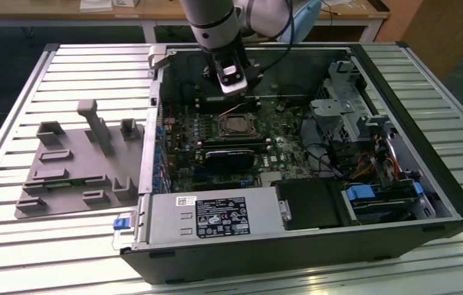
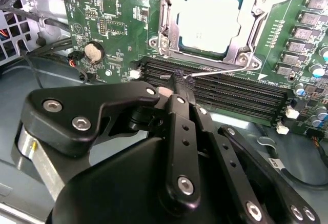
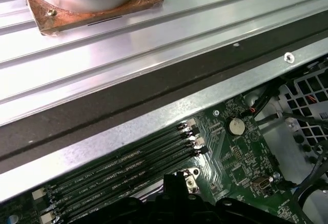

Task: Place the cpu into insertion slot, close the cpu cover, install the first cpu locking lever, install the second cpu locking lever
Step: 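Install the first cpu locking lever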

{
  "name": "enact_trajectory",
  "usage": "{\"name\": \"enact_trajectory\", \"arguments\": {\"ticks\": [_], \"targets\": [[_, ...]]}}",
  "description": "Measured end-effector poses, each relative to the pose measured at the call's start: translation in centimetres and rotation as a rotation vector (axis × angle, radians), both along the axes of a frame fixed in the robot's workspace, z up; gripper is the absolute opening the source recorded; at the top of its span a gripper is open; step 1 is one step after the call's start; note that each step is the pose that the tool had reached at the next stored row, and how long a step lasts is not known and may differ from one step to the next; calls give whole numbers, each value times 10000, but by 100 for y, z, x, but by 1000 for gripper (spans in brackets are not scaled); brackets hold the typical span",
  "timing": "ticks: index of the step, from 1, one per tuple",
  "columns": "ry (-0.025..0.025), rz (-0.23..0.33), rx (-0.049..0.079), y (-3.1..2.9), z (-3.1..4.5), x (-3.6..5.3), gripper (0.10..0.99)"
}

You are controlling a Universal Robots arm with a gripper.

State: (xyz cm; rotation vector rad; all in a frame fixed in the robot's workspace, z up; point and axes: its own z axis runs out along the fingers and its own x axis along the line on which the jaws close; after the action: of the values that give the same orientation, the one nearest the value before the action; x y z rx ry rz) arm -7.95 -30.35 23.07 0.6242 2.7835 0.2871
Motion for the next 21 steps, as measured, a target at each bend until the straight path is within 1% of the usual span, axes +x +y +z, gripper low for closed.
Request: {"name": "enact_trajectory", "arguments": {"ticks": [4,11,21], "targets": [[-1,0,-38,0,-19,0,102],[0,-1,-44,3,-44,0,102],[-1,0,-42,36,-67,0,102]]}}
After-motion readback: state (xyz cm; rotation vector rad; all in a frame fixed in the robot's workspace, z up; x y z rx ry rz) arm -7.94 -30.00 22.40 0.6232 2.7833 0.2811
